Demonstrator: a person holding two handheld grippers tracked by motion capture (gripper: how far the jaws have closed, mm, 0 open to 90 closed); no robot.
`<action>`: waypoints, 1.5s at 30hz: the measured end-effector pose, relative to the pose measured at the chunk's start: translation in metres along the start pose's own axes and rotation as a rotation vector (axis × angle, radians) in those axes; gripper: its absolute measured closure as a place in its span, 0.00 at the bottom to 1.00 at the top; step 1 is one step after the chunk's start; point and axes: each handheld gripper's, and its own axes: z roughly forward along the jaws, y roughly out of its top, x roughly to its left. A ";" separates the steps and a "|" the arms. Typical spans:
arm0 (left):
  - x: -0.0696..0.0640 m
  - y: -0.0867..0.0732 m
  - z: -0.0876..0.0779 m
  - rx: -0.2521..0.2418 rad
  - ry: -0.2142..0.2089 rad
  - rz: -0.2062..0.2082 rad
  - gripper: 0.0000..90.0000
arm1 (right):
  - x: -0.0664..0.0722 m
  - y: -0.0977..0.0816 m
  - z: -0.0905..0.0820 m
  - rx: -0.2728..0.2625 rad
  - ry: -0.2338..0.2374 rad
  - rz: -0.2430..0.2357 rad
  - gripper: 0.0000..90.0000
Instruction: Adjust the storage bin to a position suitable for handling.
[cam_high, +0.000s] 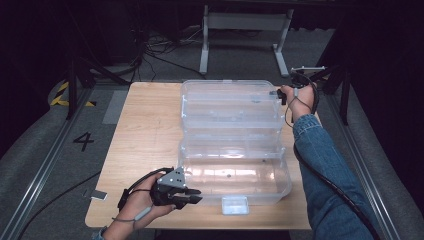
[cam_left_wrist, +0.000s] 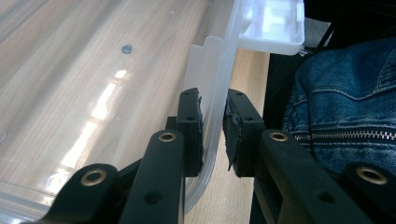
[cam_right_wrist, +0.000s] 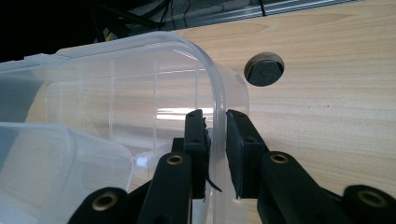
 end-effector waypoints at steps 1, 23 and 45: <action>0.000 0.000 0.000 -0.001 -0.001 -0.001 0.87 | -0.001 0.000 0.001 0.003 -0.003 0.000 0.88; 0.000 0.000 0.000 0.001 0.000 -0.002 0.87 | -0.007 -0.004 0.016 0.021 -0.017 0.024 0.88; 0.000 0.000 0.000 0.000 0.002 -0.006 0.86 | -0.011 -0.004 0.001 -0.074 -0.030 -0.024 0.65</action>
